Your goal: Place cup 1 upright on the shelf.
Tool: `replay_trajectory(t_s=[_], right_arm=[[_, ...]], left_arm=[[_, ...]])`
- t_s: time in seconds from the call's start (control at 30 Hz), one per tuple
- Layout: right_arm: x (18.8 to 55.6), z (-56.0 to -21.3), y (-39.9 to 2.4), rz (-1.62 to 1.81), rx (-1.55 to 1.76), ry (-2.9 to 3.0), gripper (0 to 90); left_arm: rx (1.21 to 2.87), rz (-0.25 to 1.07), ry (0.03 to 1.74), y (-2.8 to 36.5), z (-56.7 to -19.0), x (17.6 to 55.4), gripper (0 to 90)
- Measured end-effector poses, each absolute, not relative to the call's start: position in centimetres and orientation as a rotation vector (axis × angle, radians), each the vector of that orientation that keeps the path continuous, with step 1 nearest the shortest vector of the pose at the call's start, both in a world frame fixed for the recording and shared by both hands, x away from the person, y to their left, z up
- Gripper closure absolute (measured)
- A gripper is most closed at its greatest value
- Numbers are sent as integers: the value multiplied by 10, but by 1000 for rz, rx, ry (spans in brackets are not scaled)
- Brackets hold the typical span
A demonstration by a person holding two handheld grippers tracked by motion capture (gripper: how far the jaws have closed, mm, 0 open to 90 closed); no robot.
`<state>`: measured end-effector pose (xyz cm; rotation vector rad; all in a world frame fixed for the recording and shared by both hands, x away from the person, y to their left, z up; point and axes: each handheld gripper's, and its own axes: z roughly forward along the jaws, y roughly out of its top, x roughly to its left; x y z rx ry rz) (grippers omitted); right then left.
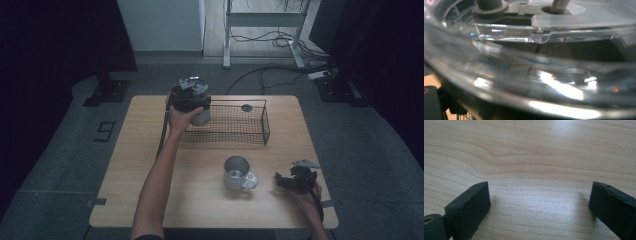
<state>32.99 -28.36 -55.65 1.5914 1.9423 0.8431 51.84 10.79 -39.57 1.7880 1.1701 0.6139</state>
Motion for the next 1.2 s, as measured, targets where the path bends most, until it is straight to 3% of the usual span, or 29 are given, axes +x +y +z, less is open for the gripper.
replay_trajectory(t_s=[1.2], right_arm=[[330,-556,-284,842,1591,1942,34]], left_arm=[[1846,590,1256,101,-442,536,41]])
